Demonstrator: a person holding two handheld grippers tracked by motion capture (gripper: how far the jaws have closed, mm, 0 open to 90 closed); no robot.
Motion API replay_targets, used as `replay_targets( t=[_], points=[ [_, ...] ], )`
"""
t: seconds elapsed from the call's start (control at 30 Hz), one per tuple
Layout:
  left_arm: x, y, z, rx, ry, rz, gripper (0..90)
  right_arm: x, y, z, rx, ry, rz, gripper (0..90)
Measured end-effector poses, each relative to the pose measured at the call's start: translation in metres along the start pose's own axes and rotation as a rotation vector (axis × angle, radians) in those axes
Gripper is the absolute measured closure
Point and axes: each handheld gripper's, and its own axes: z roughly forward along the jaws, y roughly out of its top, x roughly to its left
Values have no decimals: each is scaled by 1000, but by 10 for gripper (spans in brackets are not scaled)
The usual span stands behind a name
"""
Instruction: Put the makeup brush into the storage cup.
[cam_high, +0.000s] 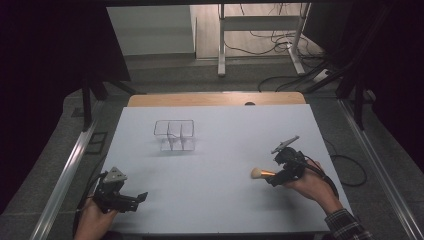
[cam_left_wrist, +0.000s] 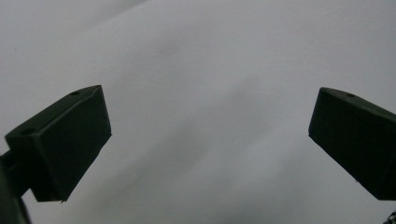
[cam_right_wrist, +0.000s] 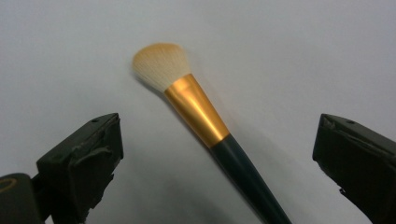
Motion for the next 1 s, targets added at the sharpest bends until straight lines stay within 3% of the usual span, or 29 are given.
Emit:
replay_targets(
  t=[0.57, 1.0],
  points=[
    [0, 0, 0, 2, 0, 1, 0, 1, -2, 16, 21, 0, -19, 68],
    [0, 0, 1, 7, -3, 1, 0, 1, -7, 29, 55, 3, -63, 140]
  ],
)
